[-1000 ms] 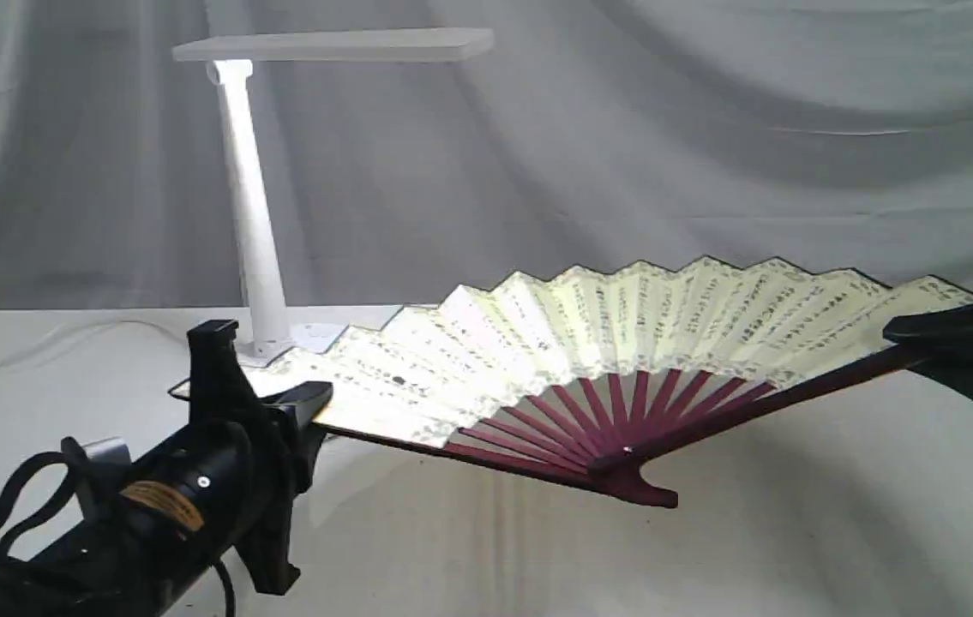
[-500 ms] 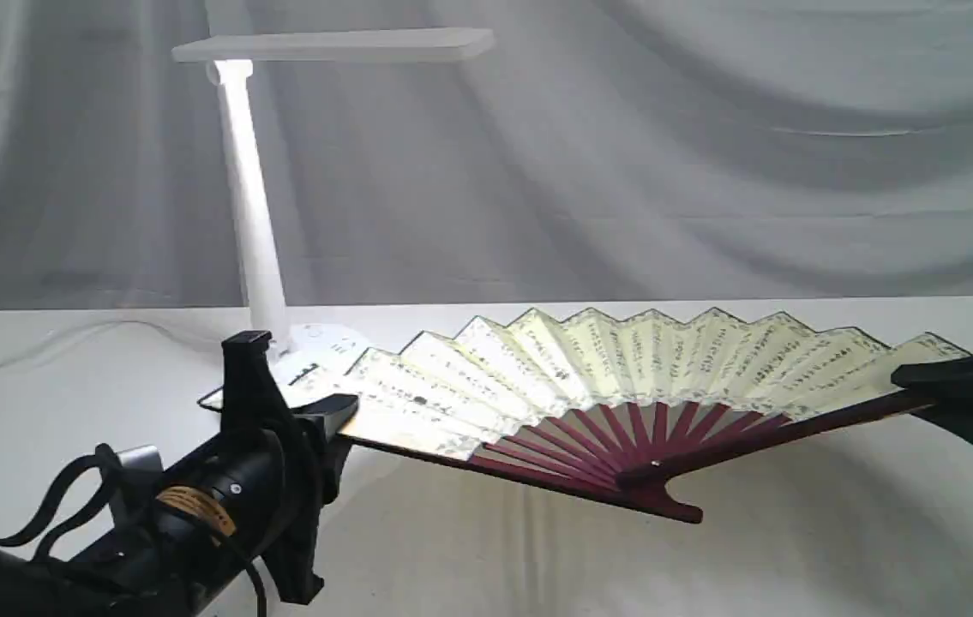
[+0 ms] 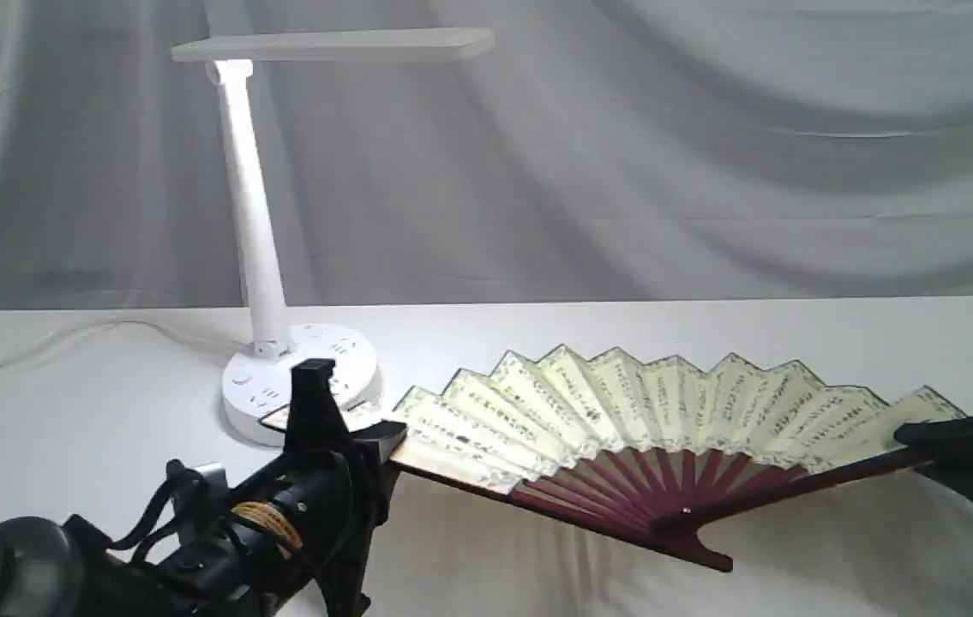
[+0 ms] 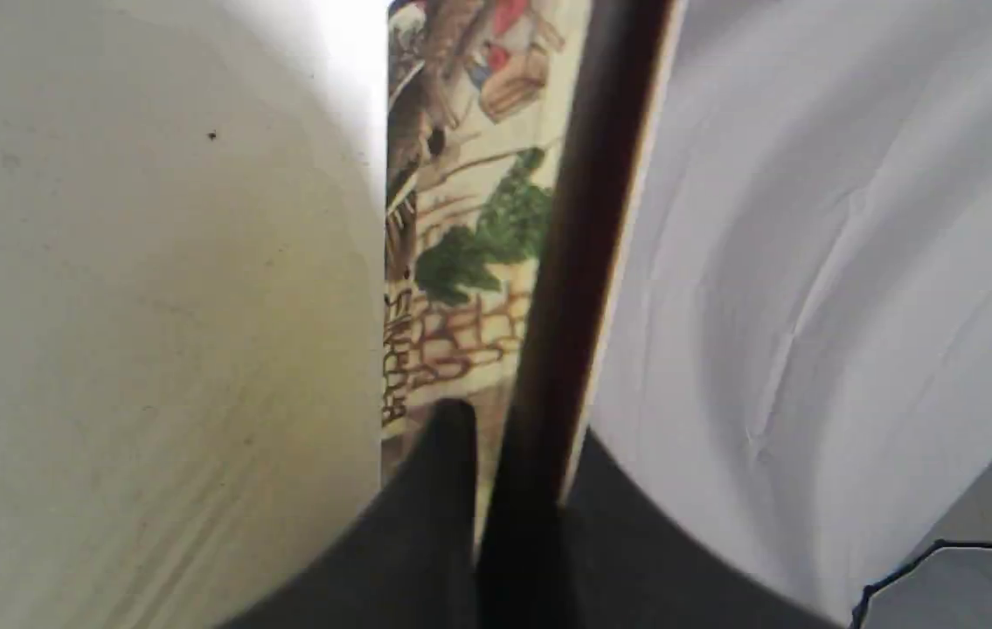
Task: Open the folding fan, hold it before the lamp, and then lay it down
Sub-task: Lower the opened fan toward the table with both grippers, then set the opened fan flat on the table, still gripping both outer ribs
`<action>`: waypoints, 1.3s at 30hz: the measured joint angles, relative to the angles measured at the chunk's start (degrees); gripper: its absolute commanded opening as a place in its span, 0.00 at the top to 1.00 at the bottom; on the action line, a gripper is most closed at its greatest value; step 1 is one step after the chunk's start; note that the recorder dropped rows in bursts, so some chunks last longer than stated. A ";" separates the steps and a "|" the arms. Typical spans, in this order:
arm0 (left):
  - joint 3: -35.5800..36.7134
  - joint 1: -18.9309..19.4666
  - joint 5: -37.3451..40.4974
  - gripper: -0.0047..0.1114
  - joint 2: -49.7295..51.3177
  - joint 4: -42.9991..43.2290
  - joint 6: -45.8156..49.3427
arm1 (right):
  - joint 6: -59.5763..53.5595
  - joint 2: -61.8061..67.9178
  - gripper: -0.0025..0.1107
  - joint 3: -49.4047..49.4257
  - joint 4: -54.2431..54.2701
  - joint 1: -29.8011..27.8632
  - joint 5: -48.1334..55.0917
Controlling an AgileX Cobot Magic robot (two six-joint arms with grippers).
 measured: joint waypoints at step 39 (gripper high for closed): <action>-0.70 -0.20 0.21 0.73 4.75 -4.27 -3.54 | -5.96 6.54 0.73 0.00 -4.84 0.11 -0.95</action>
